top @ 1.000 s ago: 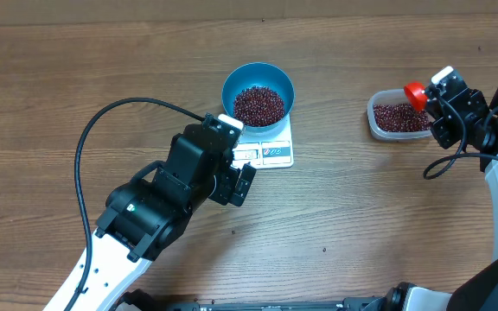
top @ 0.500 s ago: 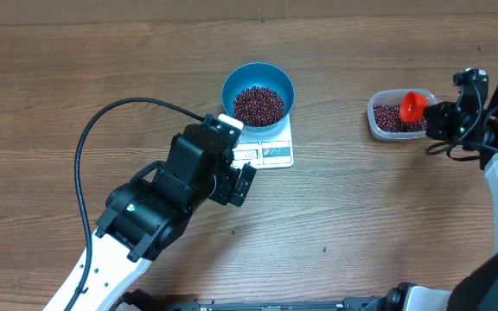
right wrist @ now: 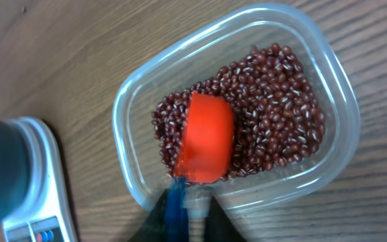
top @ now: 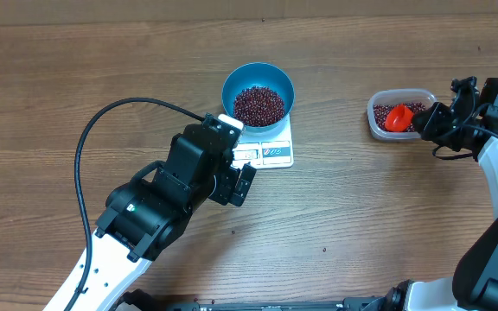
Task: Scoop item into bowl and weigh 150g on scale
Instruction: 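Carry the empty red scoop with the right gripper back to the tub, then lower the red scoop into the tub and release it with the right gripper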
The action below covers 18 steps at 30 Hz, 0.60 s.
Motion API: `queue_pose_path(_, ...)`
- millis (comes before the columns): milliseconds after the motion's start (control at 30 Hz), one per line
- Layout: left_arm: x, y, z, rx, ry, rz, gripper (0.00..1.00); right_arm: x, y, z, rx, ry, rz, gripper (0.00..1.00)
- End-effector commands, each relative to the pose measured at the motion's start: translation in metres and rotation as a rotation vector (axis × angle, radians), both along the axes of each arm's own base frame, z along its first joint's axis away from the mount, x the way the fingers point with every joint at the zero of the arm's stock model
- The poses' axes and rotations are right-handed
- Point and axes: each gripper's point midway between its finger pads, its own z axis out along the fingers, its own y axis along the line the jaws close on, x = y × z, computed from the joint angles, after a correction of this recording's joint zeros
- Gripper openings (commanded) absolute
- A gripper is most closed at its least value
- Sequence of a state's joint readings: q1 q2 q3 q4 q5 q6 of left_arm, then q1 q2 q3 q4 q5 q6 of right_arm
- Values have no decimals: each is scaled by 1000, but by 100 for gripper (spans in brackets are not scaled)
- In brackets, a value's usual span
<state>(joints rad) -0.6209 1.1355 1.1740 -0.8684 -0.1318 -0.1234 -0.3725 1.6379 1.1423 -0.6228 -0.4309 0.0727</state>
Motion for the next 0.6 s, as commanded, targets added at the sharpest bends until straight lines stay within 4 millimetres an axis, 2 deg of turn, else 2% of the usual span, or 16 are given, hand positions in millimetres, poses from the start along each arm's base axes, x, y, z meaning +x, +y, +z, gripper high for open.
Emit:
queue_pose_path(0,3,2,2,12,-12,0,99,1,0,-1,12,2,-5,47)
queue_pose_path(33,3,2,2,12,-12,0,99,1,0,-2,10,3,-7,57)
queue_pose_path(133,3,2,2,12,-12,0,100,0,-4,-4,-10,15,-19,76)
queue_pose_path(267,3,2,2,12,-12,0,99,-4,-8,-8,-30,41,-33,89)
queue_pose_path(400,3,2,2,12,-12,0,99,-9,-12,-12,-54,71,-47,95)
queue_pose_path(567,3,2,2,12,-12,0,99,-27,-31,-24,-158,174,-110,98)
